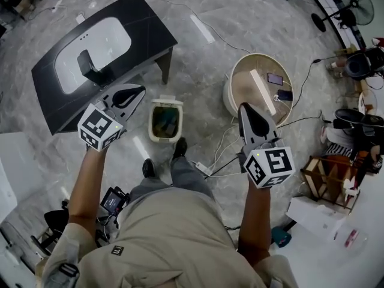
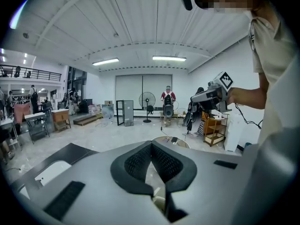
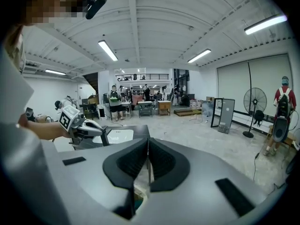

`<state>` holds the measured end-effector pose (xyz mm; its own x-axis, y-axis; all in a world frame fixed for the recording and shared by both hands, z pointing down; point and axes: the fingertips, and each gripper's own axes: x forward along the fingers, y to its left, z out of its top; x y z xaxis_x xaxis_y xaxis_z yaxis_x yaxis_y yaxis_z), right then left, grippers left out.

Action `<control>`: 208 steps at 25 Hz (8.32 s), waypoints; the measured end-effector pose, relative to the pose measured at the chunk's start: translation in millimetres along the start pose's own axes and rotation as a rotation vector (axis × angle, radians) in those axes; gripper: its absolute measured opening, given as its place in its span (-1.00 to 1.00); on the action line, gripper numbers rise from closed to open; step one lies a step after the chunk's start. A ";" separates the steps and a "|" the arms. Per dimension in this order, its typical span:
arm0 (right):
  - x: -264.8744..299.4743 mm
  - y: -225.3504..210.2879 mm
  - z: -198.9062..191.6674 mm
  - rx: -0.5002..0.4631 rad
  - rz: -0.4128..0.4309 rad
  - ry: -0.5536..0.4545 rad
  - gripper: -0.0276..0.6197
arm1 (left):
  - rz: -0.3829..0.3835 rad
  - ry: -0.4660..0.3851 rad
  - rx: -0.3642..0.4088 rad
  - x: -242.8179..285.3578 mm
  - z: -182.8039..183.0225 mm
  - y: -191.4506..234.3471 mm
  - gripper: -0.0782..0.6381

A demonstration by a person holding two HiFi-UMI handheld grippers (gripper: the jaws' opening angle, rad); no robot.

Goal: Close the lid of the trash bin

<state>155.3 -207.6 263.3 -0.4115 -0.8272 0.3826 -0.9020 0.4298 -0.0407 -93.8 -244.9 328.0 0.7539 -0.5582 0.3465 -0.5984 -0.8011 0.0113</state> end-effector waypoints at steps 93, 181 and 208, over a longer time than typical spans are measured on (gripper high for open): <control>95.7 -50.5 -274.8 0.198 0.032 0.422 -0.83 | -0.227 0.776 -0.495 149.4 -524.0 -120.5 -0.74; 75.7 1.0 -130.5 0.116 0.027 0.218 -0.83 | -0.217 0.649 -0.228 73.1 -341.4 -71.8 -0.74; -52.5 106.8 35.6 -0.081 0.060 -0.138 -0.85 | 0.150 -0.171 0.120 -187.7 96.8 -19.0 -0.74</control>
<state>75.9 -131.1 206.1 -0.4836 -0.8386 0.2506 -0.8639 0.5033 0.0172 -197.6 -145.8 172.0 0.6999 -0.6932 0.1724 -0.6784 -0.7206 -0.1431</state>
